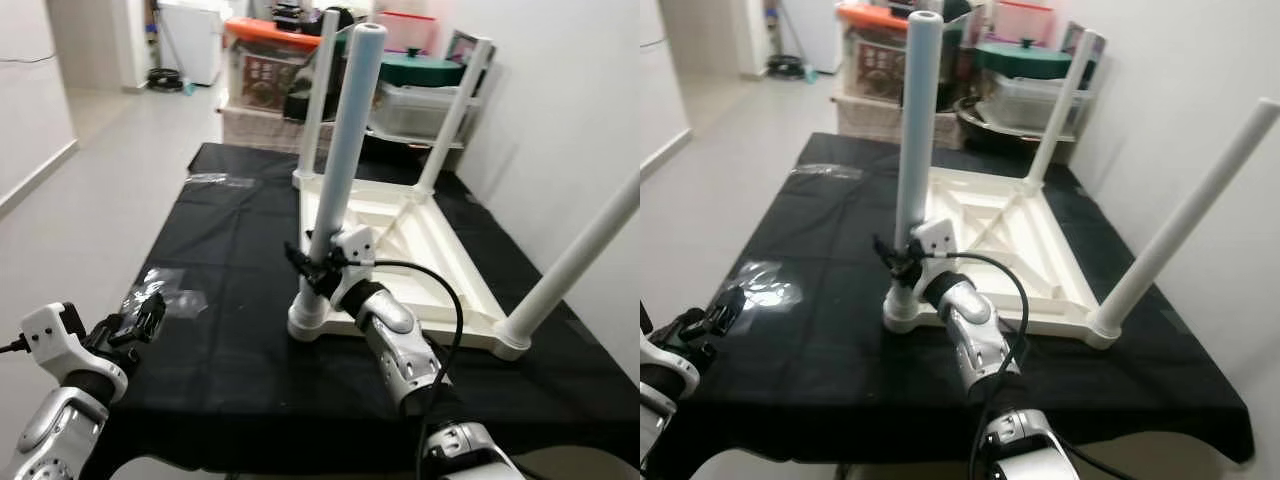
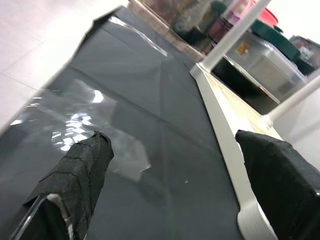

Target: Building children table

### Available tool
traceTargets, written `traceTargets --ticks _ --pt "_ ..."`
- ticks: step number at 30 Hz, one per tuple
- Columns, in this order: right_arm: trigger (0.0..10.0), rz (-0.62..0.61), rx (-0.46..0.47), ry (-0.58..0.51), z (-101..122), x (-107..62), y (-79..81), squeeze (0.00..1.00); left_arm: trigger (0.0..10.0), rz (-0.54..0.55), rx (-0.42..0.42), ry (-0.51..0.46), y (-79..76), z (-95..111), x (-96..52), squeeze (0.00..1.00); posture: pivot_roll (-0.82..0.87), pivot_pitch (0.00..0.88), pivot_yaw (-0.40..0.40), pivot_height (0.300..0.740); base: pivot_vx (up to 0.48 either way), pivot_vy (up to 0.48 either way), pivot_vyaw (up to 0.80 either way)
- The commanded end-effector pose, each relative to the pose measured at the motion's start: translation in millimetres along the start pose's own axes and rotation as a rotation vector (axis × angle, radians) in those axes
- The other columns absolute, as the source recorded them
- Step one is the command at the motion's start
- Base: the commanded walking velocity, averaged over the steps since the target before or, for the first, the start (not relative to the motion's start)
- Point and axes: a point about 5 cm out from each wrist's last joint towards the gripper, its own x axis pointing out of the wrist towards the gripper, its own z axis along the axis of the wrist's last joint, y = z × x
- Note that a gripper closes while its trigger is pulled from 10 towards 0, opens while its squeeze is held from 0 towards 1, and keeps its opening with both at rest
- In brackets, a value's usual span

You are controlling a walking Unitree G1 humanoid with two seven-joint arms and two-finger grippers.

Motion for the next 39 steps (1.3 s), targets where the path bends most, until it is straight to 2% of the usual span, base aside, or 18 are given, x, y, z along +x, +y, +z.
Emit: traceTargets --ticks 1,2,3,4,8,13,16,17,26,29,33,35,37,38,39 --pt "10.0 0.253 0.065 0.101 -16.0 -0.6 17.2 0.00 10.0 -0.004 -0.006 0.003 -0.7 -1.9 2.1 0.00 0.12 0.000 -0.157 0.740 0.000 0.000 0.00" --pt "10.0 0.253 0.065 0.101 -16.0 -0.6 17.2 0.00 10.0 -0.004 -0.006 0.003 -0.7 -1.9 2.1 0.00 0.12 0.000 -0.157 0.740 0.000 0.000 0.00" --pt "10.0 0.363 0.076 0.128 -12.5 0.1 16.9 0.00 10.0 -0.004 -0.008 0.001 -1.1 -2.4 1.9 0.00 0.12 0.000 -0.157 0.740 0.000 0.000 0.00" --pt "10.0 0.421 0.093 0.139 -8.8 1.5 14.7 0.00 10.0 -0.003 -0.009 -0.001 -1.4 -2.7 1.3 0.00 0.13 0.000 -0.170 0.740 0.000 0.000 0.00" --pt "10.0 0.515 0.122 0.151 -3.2 5.3 14.2 0.00 10.0 0.005 -0.013 -0.004 -1.6 -3.5 -1.6 0.00 0.14 0.000 -0.186 0.740 0.000 0.000 0.00" --pt "10.0 0.611 0.150 0.196 -6.7 7.2 17.9 0.00 10.0 0.017 -0.016 -0.006 -1.0 -4.5 -6.5 0.00 0.16 0.000 -0.207 0.740 0.000 0.000 0.00" --pt "10.0 0.626 0.171 0.206 -7.7 7.9 18.7 0.00 10.0 0.021 -0.016 -0.007 -0.3 -4.6 -7.6 0.00 0.16 0.000 -0.207 0.740 0.000 0.000 0.00" --pt "10.0 0.661 0.208 0.223 -9.3 8.1 19.9 0.00 10.0 0.030 -0.018 -0.007 0.3 -5.4 -11.0 0.00 0.17 0.000 -0.221 0.740 0.000 0.000 0.00" --pt "10.0 0.710 0.241 0.235 -13.4 6.7 22.1 0.00 10.0 0.043 -0.026 -0.001 0.5 -9.3 -16.9 0.00 0.17 0.000 -0.225 0.740 0.000 0.000 0.00" --pt "10.0 0.668 0.265 0.217 -17.3 4.8 20.9 0.00 10.0 0.048 -0.029 0.003 1.0 -10.9 -18.9 0.00 0.16 0.000 -0.224 0.740 0.000 0.000 0.00" --pt "10.0 0.513 0.295 0.168 -23.2 -1.2 11.0 0.00 10.0 0.051 -0.033 0.008 1.2 -12.4 -20.2 0.00 0.15 0.000 -0.217 0.740 0.000 0.000 0.00" --pt "10.0 0.495 0.297 0.162 -23.7 -1.8 9.7 0.00 10.0 0.052 -0.033 0.009 1.1 -12.6 -20.3 0.00 0.15 0.000 -0.217 0.740 0.000 0.000 0.00" --pt "10.0 0.336 0.307 0.142 -26.1 -3.9 -2.3 0.00 10.0 0.052 -0.033 0.010 2.1 -12.7 -19.6 0.00 0.14 0.000 -0.210 0.740 0.000 0.000 0.00" --pt "10.0 0.336 0.307 0.142 -26.1 -3.9 -2.3 0.00 10.0 0.052 -0.033 0.010 2.1 -12.7 -19.6 0.00 0.14 0.000 -0.210 0.740 0.000 0.000 0.00" --pt "10.0 0.217 0.307 0.130 -27.8 -8.7 -13.3 0.00 10.0 0.052 -0.033 0.011 2.6 -12.7 -18.9 0.00 0.14 0.000 -0.210 0.740 0.000 0.000 0.00"
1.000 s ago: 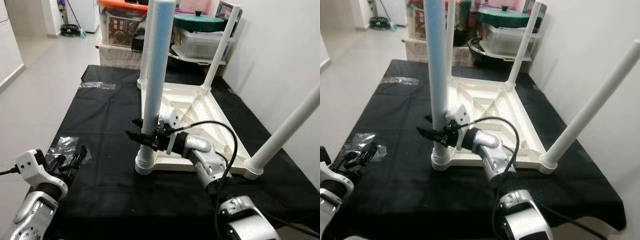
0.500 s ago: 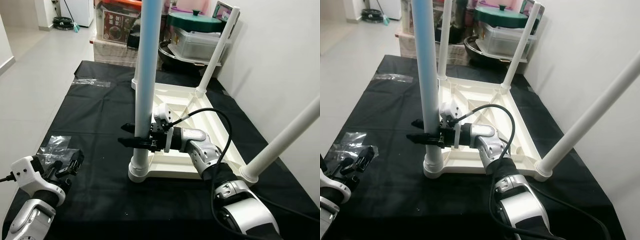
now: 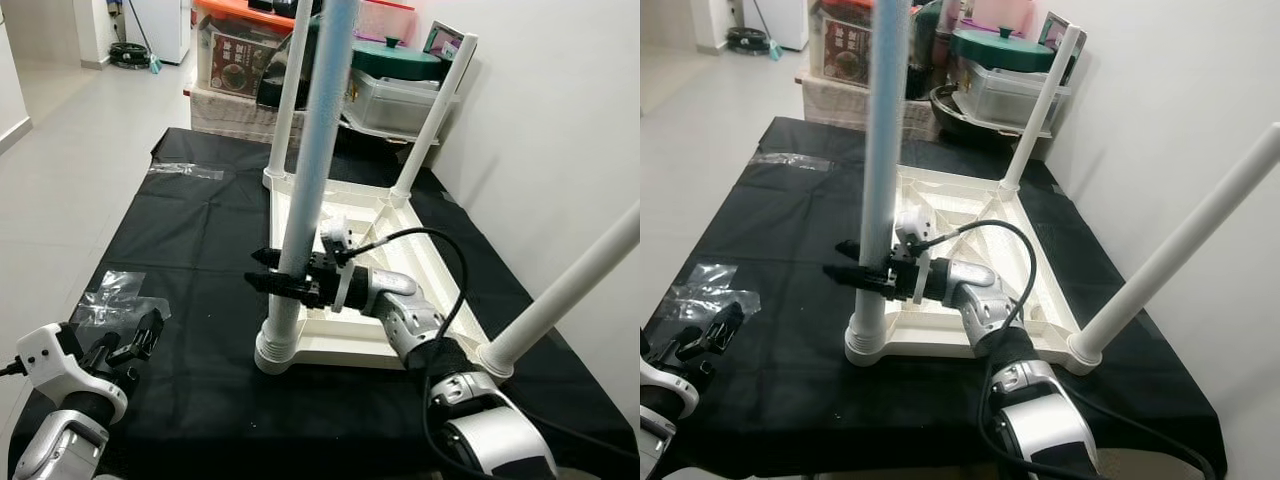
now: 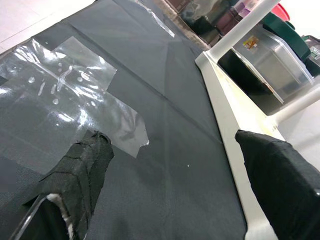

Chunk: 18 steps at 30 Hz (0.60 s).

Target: Building children table

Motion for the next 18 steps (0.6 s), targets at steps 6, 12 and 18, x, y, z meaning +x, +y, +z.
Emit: traceTargets --ticks 6,12,18 --pt "10.0 -0.466 0.052 -0.013 -28.9 -56.1 -28.6 0.00 10.0 -0.013 -0.008 0.009 -1.2 -1.8 3.9 0.00 0.11 0.000 -0.177 0.740 0.000 0.000 0.00" --pt "10.0 -0.574 -0.024 -0.031 -22.3 -76.7 -36.2 0.00 10.0 -0.017 -0.007 0.012 -0.8 -1.5 6.1 0.00 0.09 0.000 -0.169 0.740 0.000 0.000 0.00" --pt "10.0 -0.868 -0.163 -0.013 -7.3 -117.5 -55.7 0.00 10.0 -0.025 -0.006 0.014 -1.5 -2.4 9.8 0.00 0.08 0.000 -0.160 0.740 0.000 0.000 0.00"
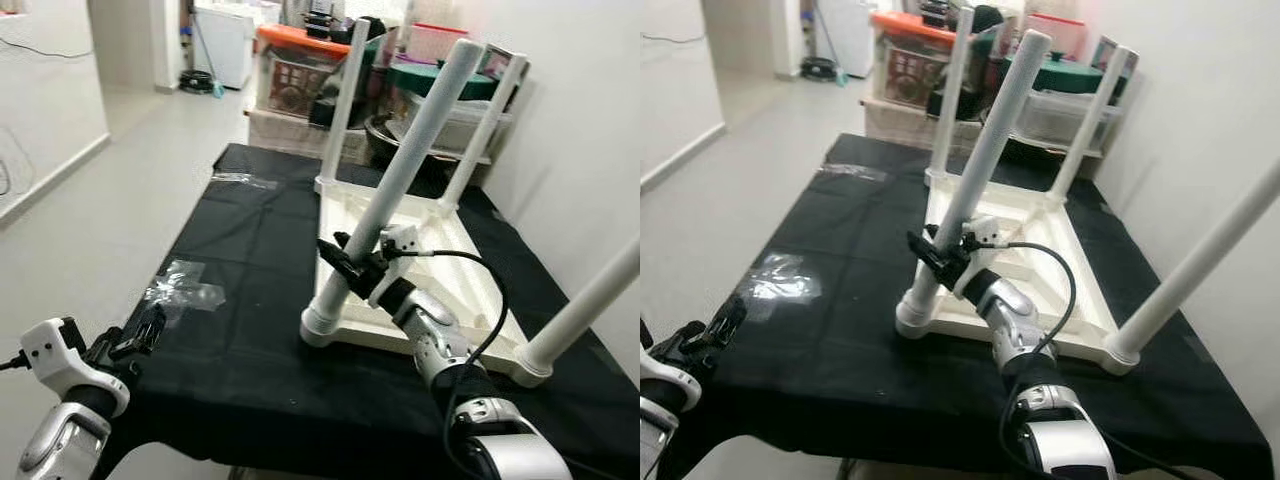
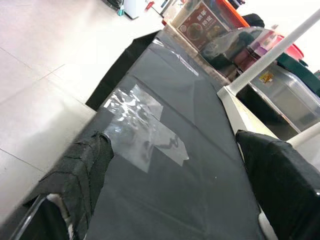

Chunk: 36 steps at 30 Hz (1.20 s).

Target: Building children table

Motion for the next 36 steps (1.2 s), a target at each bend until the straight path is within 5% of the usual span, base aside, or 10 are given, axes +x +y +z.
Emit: traceTargets --ticks 1,6,9,16,21,28,36 --pt "10.0 -0.197 -0.063 0.069 -6.0 -24.1 -33.4 0.00 10.0 0.000 0.002 0.015 1.6 -3.0 1.4 0.00 0.08 0.000 -0.160 0.740 0.000 0.000 0.00" --pt "10.0 -0.552 -0.135 0.117 6.6 -46.8 -77.0 0.01 10.0 0.001 0.002 0.013 2.8 -2.0 1.6 0.00 0.08 0.000 -0.159 0.740 0.000 0.000 0.00" --pt "10.0 -0.636 -0.139 0.111 11.5 -52.7 -86.1 0.01 10.0 0.001 0.002 0.012 3.1 -1.9 2.0 0.00 0.08 0.000 -0.157 0.740 0.000 0.000 0.00" --pt "10.0 -0.692 -0.114 0.109 7.7 -53.4 -85.4 0.01 10.0 -0.003 0.002 0.015 2.9 -2.5 3.0 0.00 0.07 0.000 -0.154 0.740 0.000 0.000 0.00" --pt "10.0 -0.840 -0.057 0.113 -7.5 -62.8 -84.7 0.00 10.0 -0.003 0.002 0.018 3.0 -3.0 3.3 0.00 0.07 0.000 -0.149 0.740 0.000 0.000 0.00" --pt "10.0 -0.719 -0.027 0.049 -13.1 -47.9 -62.8 0.00 10.0 -0.005 0.003 0.020 3.0 -3.1 4.8 0.00 0.07 0.000 -0.144 0.740 0.000 0.000 0.00" --pt "10.0 -0.458 -0.153 0.067 -11.0 -31.2 -40.4 0.00 10.0 -0.009 0.005 0.017 1.7 -2.7 6.4 0.00 0.06 0.000 -0.148 0.740 0.000 0.000 0.00"
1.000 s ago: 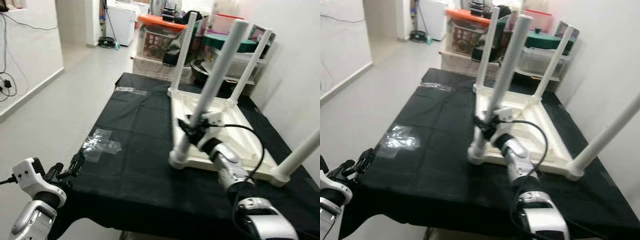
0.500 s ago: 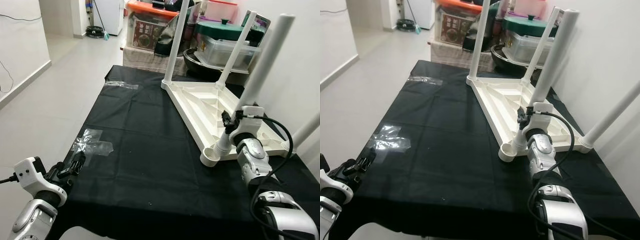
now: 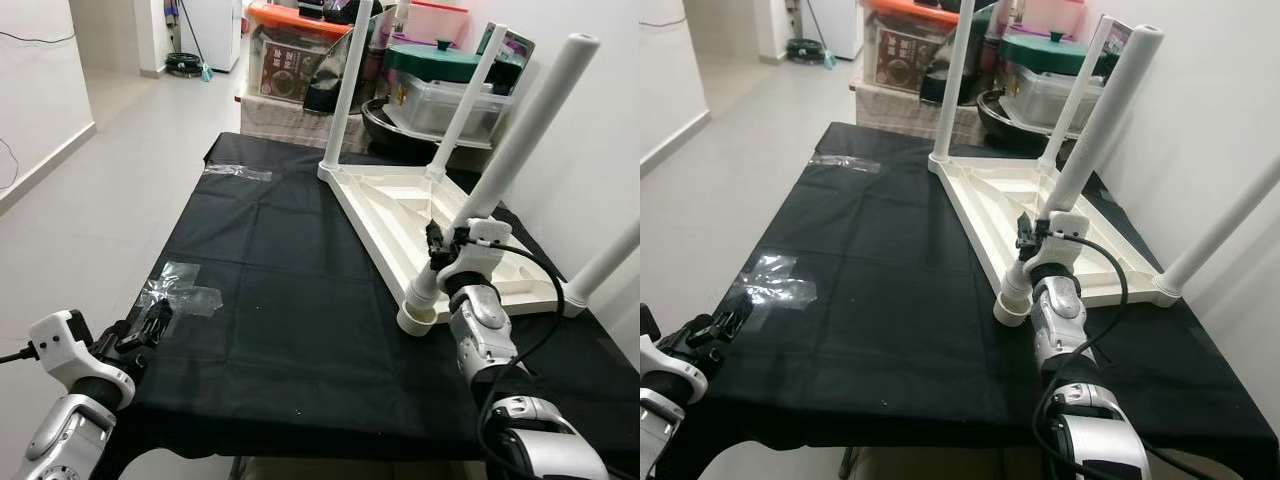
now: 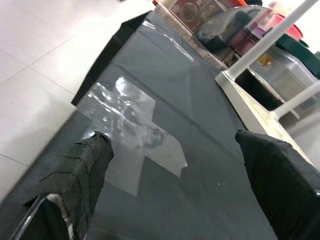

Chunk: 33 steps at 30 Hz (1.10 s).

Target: Building children table

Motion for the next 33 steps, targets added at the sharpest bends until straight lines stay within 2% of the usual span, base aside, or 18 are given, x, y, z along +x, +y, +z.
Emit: traceTargets --ticks 1,5,7,8,10,12,13,15,17,18,19,21,26,28,29,33 --pt "10.0 0.094 -0.030 0.120 -27.3 -13.8 8.3 0.00 10.0 0.004 -0.002 0.014 2.2 -3.4 0.0 0.00 0.06 0.000 -0.150 0.740 0.000 0.000 0.00" --pt "10.0 0.129 -0.060 0.135 -31.9 -18.3 8.4 0.00 10.0 0.007 -0.004 0.014 2.4 -3.8 -0.4 0.00 0.06 0.000 -0.150 0.740 0.000 0.000 0.00" --pt "10.0 0.144 -0.101 0.156 -37.2 -24.0 2.4 0.00 10.0 0.008 -0.004 0.014 2.1 -4.7 -0.8 0.00 0.06 0.000 -0.149 0.740 0.000 0.000 0.00" --pt "10.0 0.097 -0.099 0.164 -36.2 -23.3 -7.0 0.00 10.0 0.007 -0.004 0.014 2.0 -4.8 -0.6 0.00 0.06 0.000 -0.147 0.740 0.000 0.000 0.00" --pt "10.0 0.062 -0.093 0.168 -34.9 -22.4 -13.3 0.00 10.0 0.007 -0.004 0.014 1.9 -4.9 -0.5 0.00 0.06 0.000 -0.147 0.740 0.000 0.000 0.00" --pt "10.0 -0.050 -0.046 0.185 -31.5 -20.0 -30.8 0.00 10.0 0.007 -0.003 0.015 2.5 -4.5 0.1 0.00 0.06 0.000 -0.145 0.740 0.000 0.000 0.00" --pt "10.0 -0.050 -0.046 0.185 -31.5 -20.0 -30.8 0.00 10.0 0.007 -0.003 0.015 2.5 -4.5 0.1 0.00 0.06 0.000 -0.145 0.740 0.000 0.000 0.00" --pt "10.0 -0.171 0.062 0.217 -32.1 -20.2 -46.0 0.00 10.0 0.007 -0.001 0.015 3.5 -3.8 0.6 0.00 0.06 0.000 -0.144 0.740 0.000 0.000 0.00" --pt "10.0 -0.171 0.062 0.217 -32.1 -20.2 -46.0 0.00 10.0 0.007 -0.001 0.015 3.5 -3.8 0.6 0.00 0.06 0.000 -0.144 0.740 0.000 0.000 0.00" --pt "10.0 -0.232 0.135 0.238 -34.1 -21.5 -52.6 0.00 10.0 0.008 0.000 0.015 3.8 -3.6 0.6 0.00 0.06 0.000 -0.144 0.740 0.000 0.000 0.00" --pt "10.0 -0.232 0.135 0.238 -34.1 -21.5 -52.6 0.00 10.0 0.008 0.000 0.015 3.8 -3.6 0.6 0.00 0.06 0.000 -0.144 0.740 0.000 0.000 0.00" --pt "10.0 -0.329 0.259 0.276 -41.3 -27.1 -61.8 0.00 10.0 0.009 0.003 0.014 4.4 -3.0 0.6 0.00 0.07 0.000 -0.144 0.740 0.000 0.000 0.00" --pt "10.0 -0.306 0.267 0.280 -46.7 -30.0 -56.0 0.00 10.0 0.009 0.005 0.012 4.6 -1.8 0.6 0.00 0.07 0.000 -0.140 0.740 0.000 0.000 0.00" --pt "10.0 -0.200 0.195 0.257 -46.6 -27.7 -41.0 0.00 10.0 0.006 0.007 0.013 4.5 -1.4 1.7 0.00 0.07 0.000 -0.133 0.740 0.000 0.000 0.00" --pt "10.0 -0.200 0.195 0.257 -46.6 -27.7 -41.0 0.00 10.0 0.006 0.007 0.013 4.5 -1.4 1.7 0.00 0.07 0.000 -0.133 0.740 0.000 0.000 0.00" --pt "10.0 0.042 0.036 0.163 -36.9 -19.9 -4.4 0.00 10.0 -0.003 0.010 0.012 3.7 -0.4 4.5 0.00 0.06 0.000 -0.130 0.740 0.000 0.000 0.00"
